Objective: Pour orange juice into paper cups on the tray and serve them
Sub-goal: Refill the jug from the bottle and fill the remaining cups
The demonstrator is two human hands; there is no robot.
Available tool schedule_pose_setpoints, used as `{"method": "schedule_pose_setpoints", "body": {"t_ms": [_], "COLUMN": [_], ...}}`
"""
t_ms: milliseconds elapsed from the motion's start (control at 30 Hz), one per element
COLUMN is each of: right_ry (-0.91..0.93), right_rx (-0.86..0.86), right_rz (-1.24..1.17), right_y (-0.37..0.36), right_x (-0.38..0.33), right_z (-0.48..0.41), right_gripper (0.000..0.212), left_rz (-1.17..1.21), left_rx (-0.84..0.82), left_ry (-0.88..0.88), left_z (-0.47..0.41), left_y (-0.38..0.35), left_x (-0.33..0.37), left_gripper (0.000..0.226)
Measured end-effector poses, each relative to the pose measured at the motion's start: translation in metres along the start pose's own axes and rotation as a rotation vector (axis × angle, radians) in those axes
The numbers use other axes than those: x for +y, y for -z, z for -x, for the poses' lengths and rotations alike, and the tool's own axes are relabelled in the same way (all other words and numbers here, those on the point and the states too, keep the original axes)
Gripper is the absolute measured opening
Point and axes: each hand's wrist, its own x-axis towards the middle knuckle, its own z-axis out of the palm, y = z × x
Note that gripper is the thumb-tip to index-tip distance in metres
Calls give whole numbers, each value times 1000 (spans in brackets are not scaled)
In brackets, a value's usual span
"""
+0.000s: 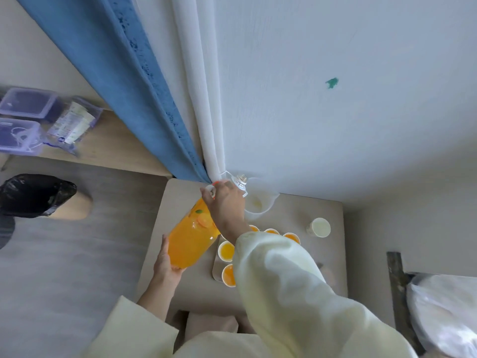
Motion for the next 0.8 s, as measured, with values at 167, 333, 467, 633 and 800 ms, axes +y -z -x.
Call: {"method": "schedule_pose_setpoints", "body": {"t_ms": [167, 333, 467, 633, 800], "right_ry": [-26, -123, -212, -234, -253], "right_rx": [53, 97, 73, -23, -67], "right_rz": [-132, -173, -226, -249, -266], "right_y": [-20, -28, -33, -31, -33], "right_x": [19, 44, 60, 73, 81], "right_z": [-6, -10, -13, -20, -22], "right_gripper": [37, 37, 39, 36, 39], "left_rz": [-57, -116, -155, -201, -297], "left_rx": [93, 160, 213, 311, 338], "left_ry": [-22, -31, -52, -93, -127], "left_z": [0, -4, -7, -7, 3], "left_y": [-2, -9, -13, -14, -18], "left_x": [3, 8, 9, 14, 20], "left_gripper": [82, 72, 60, 60, 59]}}
